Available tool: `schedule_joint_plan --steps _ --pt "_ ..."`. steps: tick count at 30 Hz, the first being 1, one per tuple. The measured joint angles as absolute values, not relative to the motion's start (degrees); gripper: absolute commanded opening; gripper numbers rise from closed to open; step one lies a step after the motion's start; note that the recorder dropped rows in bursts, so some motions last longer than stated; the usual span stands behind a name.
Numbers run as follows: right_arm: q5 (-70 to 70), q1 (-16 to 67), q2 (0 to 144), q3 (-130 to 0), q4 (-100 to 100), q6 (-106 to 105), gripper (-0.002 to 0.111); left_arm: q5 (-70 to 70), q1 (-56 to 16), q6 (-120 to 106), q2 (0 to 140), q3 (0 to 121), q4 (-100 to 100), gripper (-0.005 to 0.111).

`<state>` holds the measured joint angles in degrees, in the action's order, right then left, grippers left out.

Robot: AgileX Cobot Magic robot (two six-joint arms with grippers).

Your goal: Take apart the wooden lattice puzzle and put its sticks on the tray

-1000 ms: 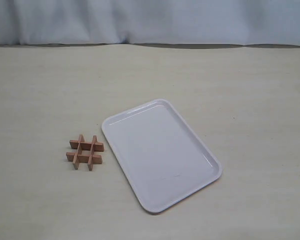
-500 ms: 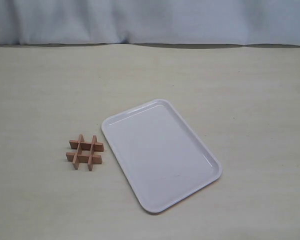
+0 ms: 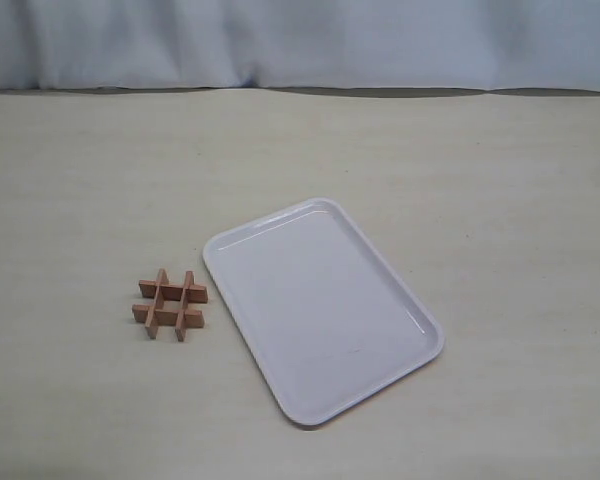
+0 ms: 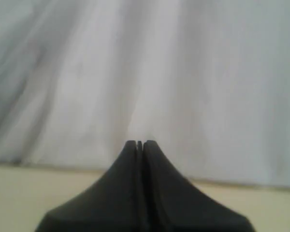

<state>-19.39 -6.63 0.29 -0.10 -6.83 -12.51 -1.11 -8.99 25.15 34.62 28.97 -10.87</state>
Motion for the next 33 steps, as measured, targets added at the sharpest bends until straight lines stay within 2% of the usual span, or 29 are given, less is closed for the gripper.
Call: schedule_joint_plan --steps 3,5,10,12,22,24,28,30,33 --pt "-19.39 -6.63 0.29 -0.1 -6.83 -12.51 0.004 10.73 -12.0 21.42 53.66 33.35 -11.75 0.0" --pt "-19.39 -6.63 0.29 -0.1 -6.83 -12.51 0.004 19.9 -16.57 17.09 66.6 36.83 -11.23 0.0" --pt "-19.39 -6.63 0.29 -0.1 -6.83 -12.51 0.004 39.13 -27.24 6.05 87.19 46.6 -5.39 0.0" --pt "-19.39 -6.63 0.29 -0.1 -6.83 -12.51 0.004 41.87 -30.19 5.02 92.55 48.04 -4.37 0.0" --pt "-19.39 -6.63 0.29 -0.1 -6.83 -12.51 0.004 38.58 -31.29 5.37 95.06 48.24 1.09 0.002" --pt "-19.39 -6.63 0.29 -0.1 -6.83 -12.51 0.004 37.72 -31.29 5.78 95.16 48.24 1.5 0.009" --pt "-19.39 -6.63 0.29 -0.1 -6.83 -12.51 0.004 36.49 -31.29 6.8 95.31 48.24 1.62 0.034" --pt "-19.39 -6.63 0.29 -0.1 -6.83 -12.51 0.004 36.39 -31.29 7.17 95.31 48.24 1.84 0.042" --pt "-19.39 -6.63 0.29 -0.1 -6.83 -12.51 0.004 36.02 -31.29 7.28 95.31 48.13 1.84 0.043"
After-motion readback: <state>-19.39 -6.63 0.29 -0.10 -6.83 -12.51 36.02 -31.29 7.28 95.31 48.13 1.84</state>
